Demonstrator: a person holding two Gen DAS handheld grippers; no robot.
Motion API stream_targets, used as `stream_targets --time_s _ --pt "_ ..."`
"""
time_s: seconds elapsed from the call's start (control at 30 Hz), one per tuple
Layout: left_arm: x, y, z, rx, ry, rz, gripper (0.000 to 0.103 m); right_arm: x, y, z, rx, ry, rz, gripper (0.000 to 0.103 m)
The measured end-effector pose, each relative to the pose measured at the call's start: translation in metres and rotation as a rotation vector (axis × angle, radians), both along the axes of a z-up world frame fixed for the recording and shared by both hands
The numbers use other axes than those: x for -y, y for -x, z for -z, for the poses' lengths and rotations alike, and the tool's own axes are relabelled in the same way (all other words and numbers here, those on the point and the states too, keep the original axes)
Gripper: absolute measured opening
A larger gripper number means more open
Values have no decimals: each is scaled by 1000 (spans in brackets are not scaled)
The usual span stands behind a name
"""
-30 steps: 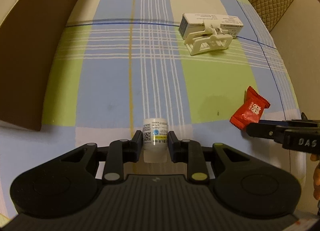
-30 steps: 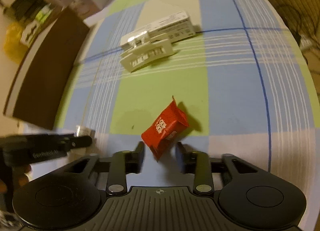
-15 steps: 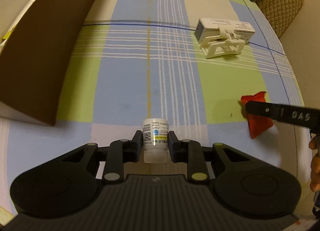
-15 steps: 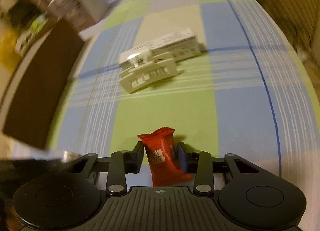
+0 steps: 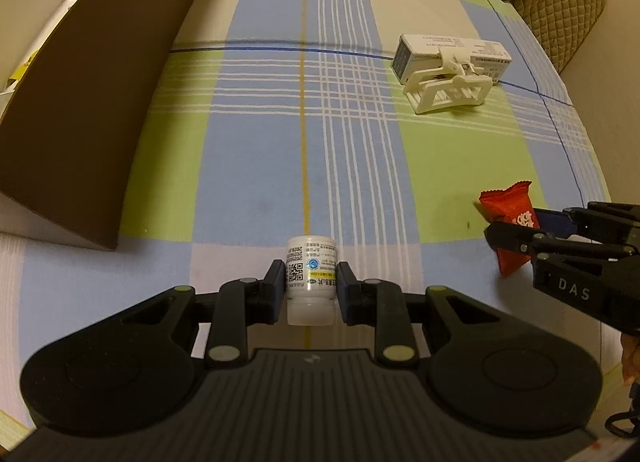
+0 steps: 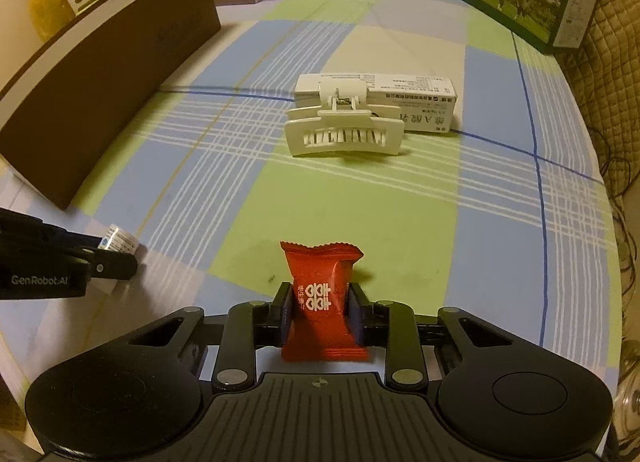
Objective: Organize objects
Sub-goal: 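Grasp the red candy with the right tool and lift it, then carry the pill bottle and red candy over the box with both tools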
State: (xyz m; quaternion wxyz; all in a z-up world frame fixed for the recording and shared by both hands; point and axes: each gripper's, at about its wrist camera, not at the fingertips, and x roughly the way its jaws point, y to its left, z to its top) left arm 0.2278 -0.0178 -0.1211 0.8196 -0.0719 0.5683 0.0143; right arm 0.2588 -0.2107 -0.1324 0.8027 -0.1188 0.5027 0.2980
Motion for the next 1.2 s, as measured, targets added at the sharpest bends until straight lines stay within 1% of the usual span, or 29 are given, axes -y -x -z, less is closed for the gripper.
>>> stream_targets --time_s 0.13,0.33,0.47,0.67,0.93,1.07,1.2 --pt "0 1 0 -3 3 4 22 4 0 -3 -35 -22 15 25" --pt "0 5 -4 2 21 12 22 9 4 -7 -105 -81 37 25" --pt "-2 9 -19 37 50 20 22 10 9 -19 -116 -133 40 25" --pt "-9 18 -52 115 83 28 22 3 16 -49 -95 -208 23 25" --pt "-36 30 -96 222 102 4 22 -30 27 -87 -73 -307 -40 25" --pt "-58 38 -117 272 103 -14 22 -57 33 -103 -64 -352 -86 25" --pt "-86 47 -132 306 93 -45 22 -90 39 -113 -65 -391 -133 25"
